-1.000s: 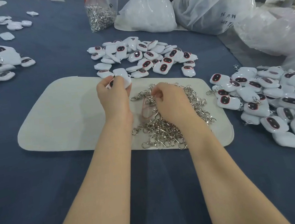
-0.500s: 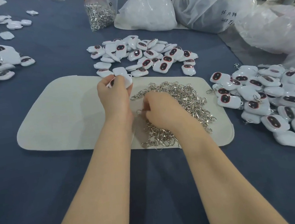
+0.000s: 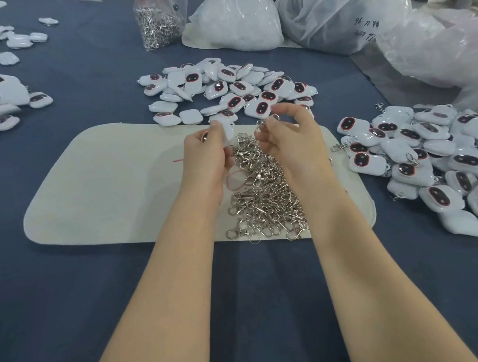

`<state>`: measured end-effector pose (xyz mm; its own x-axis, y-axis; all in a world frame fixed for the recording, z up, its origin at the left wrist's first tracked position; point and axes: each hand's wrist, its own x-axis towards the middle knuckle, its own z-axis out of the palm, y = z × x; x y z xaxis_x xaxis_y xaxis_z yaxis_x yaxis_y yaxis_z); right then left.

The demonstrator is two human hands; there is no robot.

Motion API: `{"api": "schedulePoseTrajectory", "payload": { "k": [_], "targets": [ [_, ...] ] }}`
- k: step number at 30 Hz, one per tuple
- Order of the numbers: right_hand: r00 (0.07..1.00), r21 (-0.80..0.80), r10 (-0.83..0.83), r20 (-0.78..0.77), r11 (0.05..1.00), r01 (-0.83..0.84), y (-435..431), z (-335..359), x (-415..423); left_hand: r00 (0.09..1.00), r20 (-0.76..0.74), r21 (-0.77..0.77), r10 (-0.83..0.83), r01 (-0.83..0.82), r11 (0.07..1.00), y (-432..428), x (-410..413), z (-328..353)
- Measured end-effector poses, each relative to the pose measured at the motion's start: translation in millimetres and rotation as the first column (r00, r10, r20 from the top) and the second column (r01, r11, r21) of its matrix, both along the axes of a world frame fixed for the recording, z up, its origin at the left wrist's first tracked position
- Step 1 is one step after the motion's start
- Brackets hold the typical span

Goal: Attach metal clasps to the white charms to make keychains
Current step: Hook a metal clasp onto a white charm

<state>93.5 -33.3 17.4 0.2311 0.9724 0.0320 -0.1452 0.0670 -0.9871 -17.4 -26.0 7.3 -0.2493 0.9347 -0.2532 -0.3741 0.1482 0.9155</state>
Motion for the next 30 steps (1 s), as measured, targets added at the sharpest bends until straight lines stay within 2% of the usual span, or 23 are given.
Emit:
{"api": "schedulePoseTrajectory", "payload": {
  "k": [2,4,10,15,19,21,26,30],
  "targets": [
    [0.986,0.013,0.047,-0.161,0.999,-0.045,0,1,3,0.999,0.026,0.027,-0.024,0.023,0.999,-1,1,-1],
    [0.975,0.007,0.078,-0.208,0.997,-0.078,1,1,5,0.994,0.088,0.063,-0.062,0.056,0.996,-4,1,0],
    [0.984,0.010,0.074,-0.162,0.997,-0.073,3,0,4,0.980,0.154,0.101,-0.123,0.109,0.989,-6,2,6],
    [0.985,0.038,0.133,-0.107,0.991,-0.129,2,1,6,0.979,0.123,0.094,-0.161,0.150,0.984,-8,1,4],
    [0.987,0.023,0.136,-0.091,0.991,-0.134,0,2,5,0.984,-0.023,0.074,-0.177,0.178,0.981,-9,4,3],
    [0.991,0.031,0.133,-0.017,0.991,-0.132,-1,3,4,0.979,-0.067,0.070,-0.191,0.195,0.978,-10,5,2],
    [0.945,0.070,0.084,0.317,0.991,-0.112,-3,2,2,0.979,-0.038,0.069,-0.201,0.203,0.977,-11,3,3],
    [0.904,0.095,0.059,0.423,0.989,-0.110,-3,2,0,0.981,-0.080,0.051,-0.174,0.178,0.983,-10,3,3]
  ]
}}
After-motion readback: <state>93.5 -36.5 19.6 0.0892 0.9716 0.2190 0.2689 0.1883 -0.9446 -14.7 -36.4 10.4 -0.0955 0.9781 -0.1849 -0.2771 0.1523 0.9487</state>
